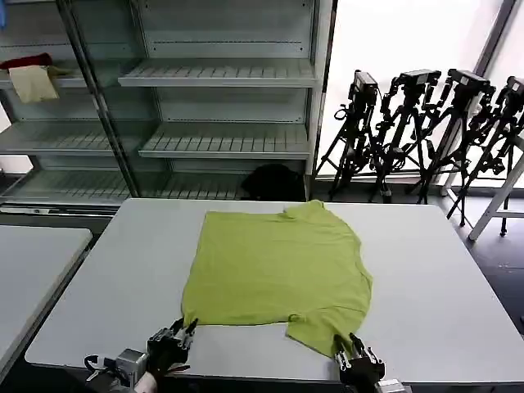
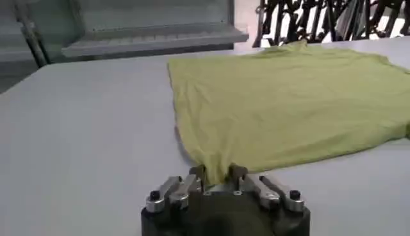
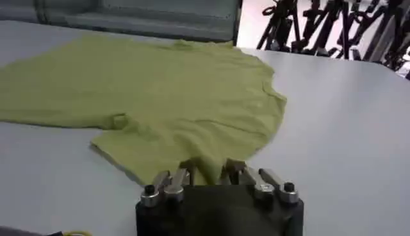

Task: Fold and organize the clothes.

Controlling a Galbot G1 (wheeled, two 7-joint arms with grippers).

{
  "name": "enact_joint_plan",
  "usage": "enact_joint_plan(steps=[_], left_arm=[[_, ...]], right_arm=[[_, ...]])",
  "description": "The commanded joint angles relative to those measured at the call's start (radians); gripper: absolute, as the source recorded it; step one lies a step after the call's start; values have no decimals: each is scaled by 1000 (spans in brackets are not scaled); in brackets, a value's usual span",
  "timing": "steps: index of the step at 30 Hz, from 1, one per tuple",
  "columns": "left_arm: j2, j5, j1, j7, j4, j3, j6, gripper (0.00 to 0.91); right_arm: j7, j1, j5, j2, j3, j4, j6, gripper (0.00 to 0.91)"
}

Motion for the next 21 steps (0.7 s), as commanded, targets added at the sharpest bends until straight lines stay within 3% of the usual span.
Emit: enact_joint_plan(steps=[1,6,11,15,21], left_arm=[[-8,-9,-1,10,-5,-8,0,10],[-13,-19,-22,25,-13,-21,-38,10],[-47,-39,-112,23,-7,-42,-29,0],[-61,-56,-194,19,12,-50,0,0],[-71,-49,-299,16,97,-39,1,0]], right_arm=[[6,0,27,3,3,11,8,0],[8,27,51,18,21,39,45,0],[17,144,50,53,47,40,-3,0],[19,268,41,62,45,-1,-4,0],[-19,453,32,92,42,-136,-5,0]])
